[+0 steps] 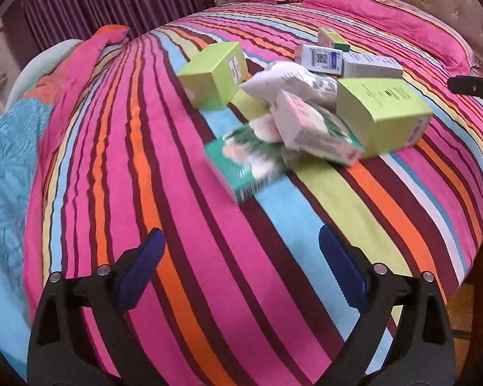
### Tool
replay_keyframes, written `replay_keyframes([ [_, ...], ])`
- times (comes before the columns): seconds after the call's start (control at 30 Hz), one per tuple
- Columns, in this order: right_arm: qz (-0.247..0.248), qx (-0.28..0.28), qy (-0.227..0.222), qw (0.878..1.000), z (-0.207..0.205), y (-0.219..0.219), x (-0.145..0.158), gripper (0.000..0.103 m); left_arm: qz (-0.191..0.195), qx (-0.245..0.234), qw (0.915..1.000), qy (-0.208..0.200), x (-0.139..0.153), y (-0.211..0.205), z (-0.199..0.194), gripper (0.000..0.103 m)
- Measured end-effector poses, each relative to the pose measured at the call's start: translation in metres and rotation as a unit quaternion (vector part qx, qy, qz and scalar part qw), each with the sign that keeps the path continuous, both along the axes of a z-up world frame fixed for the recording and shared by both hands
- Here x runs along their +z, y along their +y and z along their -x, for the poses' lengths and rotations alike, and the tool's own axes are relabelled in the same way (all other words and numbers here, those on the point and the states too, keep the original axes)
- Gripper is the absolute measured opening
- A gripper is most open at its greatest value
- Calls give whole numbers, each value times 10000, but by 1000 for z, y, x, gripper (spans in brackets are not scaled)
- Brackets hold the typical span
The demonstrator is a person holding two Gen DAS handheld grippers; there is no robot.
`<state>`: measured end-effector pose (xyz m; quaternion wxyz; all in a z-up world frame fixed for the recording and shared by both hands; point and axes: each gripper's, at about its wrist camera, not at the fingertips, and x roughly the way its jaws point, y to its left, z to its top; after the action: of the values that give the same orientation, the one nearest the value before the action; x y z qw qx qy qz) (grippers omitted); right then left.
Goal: Collect trash
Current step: 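Move both tools back toward the boxes on the bed, then grasp the green tissue pack with the left tool while the right tool grasps the white box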
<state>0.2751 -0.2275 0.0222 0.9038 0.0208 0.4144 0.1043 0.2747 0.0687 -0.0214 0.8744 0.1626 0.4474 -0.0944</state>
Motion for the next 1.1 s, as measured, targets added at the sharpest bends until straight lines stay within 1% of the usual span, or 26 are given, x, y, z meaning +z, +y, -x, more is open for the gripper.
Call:
replay_keyframes([
  [0.1,43,205,18,9998,-12,5,-5,84,-44,-105,9999,-23,-1,-2,-15,94],
  [0.2,154,380,106,9991,-26,9,-10,84,-127,-300,9995,44,-3,-4,-28,94],
  [0.3,262,468,170,9984,-35,12,-12,84,-375,-493,9980,83,-6,-9,-40,94],
  [0.37,338,596,148,9975,-37,16,-11,84,-461,-615,9970,71,-7,-10,-47,94],
  [0.5,413,842,156,9955,-47,23,-11,84,-331,-827,9958,226,-9,-11,-60,94],
  [0.63,356,1084,212,9932,-63,27,-10,84,-404,-1001,9938,259,-12,-15,-71,94],
  [0.73,419,1297,261,9903,-72,36,-9,84,-284,-1017,9937,386,-13,-16,-81,94],
  [0.83,542,1418,315,9879,-79,46,-12,84,-30,-973,9936,575,-15,-16,-90,94],
  [1.0,549,1445,360,9873,-90,56,-18,84,439,-468,9942,859,-22,-9,-106,94],
  [1.03,542,1457,361,9872,-91,58,-19,84,536,-369,9940,875,-24,-8,-108,94],
  [1.1,531,1495,388,9866,-94,63,-22,84,601,-229,9943,850,-25,-8,-111,94],
])
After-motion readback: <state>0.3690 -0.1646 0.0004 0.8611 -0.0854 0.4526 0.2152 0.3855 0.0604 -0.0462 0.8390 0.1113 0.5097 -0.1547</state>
